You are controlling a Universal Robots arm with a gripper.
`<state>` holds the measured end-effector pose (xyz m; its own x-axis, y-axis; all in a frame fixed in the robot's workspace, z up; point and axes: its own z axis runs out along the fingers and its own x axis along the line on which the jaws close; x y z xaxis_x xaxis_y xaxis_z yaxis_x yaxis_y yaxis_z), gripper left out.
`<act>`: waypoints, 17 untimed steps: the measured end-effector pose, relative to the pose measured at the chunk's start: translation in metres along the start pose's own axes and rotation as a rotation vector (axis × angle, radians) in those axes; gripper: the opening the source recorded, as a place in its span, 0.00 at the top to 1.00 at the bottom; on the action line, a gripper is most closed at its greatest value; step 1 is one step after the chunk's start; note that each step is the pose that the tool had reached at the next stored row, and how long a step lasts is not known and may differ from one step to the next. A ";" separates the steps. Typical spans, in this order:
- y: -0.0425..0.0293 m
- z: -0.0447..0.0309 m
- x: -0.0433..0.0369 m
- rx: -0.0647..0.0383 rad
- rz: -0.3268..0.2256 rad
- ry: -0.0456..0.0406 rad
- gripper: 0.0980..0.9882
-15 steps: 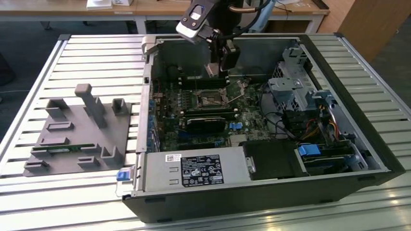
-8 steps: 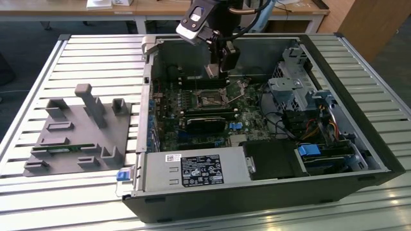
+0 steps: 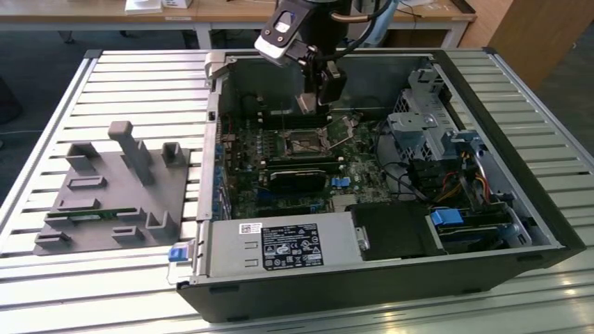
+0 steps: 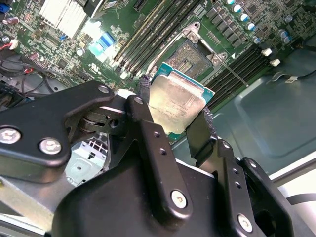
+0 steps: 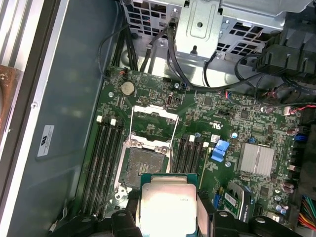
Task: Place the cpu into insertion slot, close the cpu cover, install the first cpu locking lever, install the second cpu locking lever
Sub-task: 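Place the cpu into insertion slot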
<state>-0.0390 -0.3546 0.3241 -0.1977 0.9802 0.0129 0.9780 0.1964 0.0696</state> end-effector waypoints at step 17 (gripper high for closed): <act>-0.0002 0.0146 0.0013 -0.001 0.072 -0.0218 0.50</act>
<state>-0.0384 -0.3530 0.3095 -0.1253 0.9921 -0.0038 0.9897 0.1253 0.0698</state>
